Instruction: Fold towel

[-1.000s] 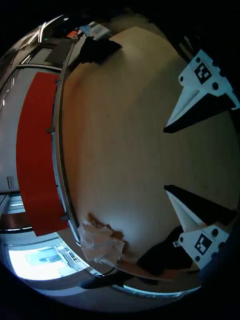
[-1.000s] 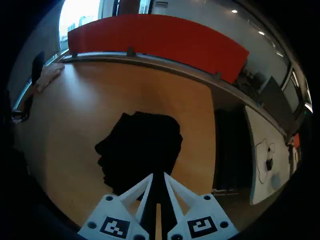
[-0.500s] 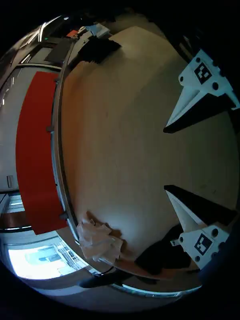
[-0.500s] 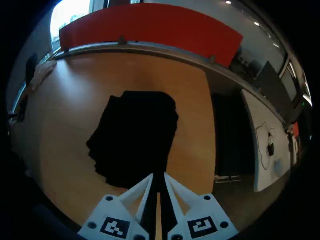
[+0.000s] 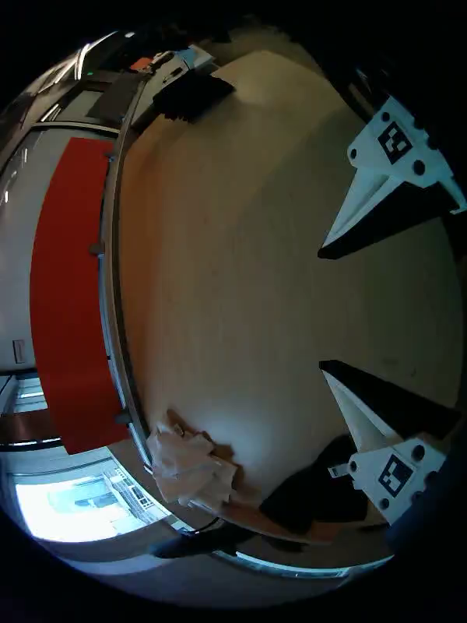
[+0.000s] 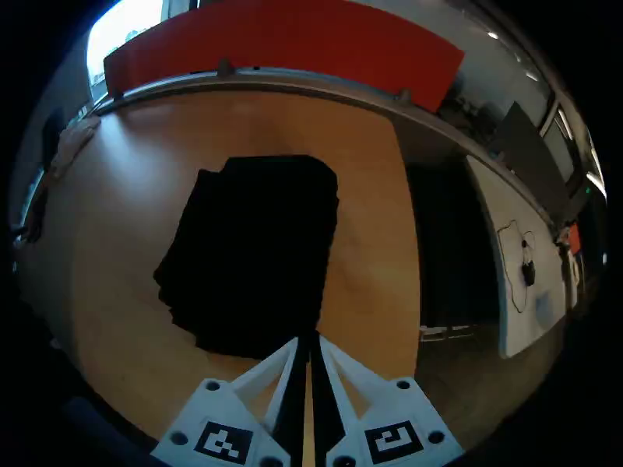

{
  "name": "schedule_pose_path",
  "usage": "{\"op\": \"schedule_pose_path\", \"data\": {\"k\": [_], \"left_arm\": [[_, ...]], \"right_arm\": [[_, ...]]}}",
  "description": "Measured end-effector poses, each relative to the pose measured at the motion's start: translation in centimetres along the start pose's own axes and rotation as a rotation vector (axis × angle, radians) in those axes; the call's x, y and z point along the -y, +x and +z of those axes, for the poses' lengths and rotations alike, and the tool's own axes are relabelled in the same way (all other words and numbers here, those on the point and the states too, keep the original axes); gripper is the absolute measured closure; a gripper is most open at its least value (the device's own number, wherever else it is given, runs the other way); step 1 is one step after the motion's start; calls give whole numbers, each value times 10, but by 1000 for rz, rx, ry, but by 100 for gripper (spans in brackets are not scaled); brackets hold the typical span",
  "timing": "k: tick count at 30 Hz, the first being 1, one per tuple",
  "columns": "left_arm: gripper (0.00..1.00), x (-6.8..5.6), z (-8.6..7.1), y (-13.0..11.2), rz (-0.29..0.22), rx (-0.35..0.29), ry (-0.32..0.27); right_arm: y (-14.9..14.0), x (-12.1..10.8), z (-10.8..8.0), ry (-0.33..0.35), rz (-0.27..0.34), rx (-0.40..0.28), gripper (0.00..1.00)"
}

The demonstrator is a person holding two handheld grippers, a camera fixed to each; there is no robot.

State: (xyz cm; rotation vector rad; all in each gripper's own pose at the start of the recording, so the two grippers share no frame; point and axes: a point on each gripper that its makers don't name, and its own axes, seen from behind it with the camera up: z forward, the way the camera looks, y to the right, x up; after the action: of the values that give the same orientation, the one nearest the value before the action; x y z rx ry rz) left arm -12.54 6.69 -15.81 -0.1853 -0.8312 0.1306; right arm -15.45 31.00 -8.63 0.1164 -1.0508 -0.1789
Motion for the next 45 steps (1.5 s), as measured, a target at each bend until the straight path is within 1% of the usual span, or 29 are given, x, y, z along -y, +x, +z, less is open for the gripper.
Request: {"op": "schedule_pose_path", "data": {"k": [6,13,17,19,21,23,27,28,36,45], "left_arm": [[4,-1,0,1,4,-2,0],[4,-1,1,2,-3,-5,-3],[4,-1,1,2,-4,-5,-8],[4,-2,1,1,-3,-6,-10],[4,-2,1,2,-2,-6,-12],[4,-2,1,2,0,-8,-13],[4,-1,2,3,-1,-12,-14],[4,-1,2,4,-2,-13,-15],[4,1,3,5,-3,-19,-20],[4,5,4,12,-9,-39,-21]], "right_arm": [[0,1,2,-5,0,-1,96],[1,3,0,-11,0,-10,95],[-1,5,0,-20,-3,-10,88],[-1,4,-1,-30,-3,-11,82],[-2,3,-1,-42,-1,-15,72],[-2,2,-2,-51,4,-18,51],[-3,5,-4,-45,26,-21,2],[-3,7,-5,-42,31,-22,0],[-2,17,-9,-42,48,-41,0],[17,46,-22,-24,60,-112,0]]}}
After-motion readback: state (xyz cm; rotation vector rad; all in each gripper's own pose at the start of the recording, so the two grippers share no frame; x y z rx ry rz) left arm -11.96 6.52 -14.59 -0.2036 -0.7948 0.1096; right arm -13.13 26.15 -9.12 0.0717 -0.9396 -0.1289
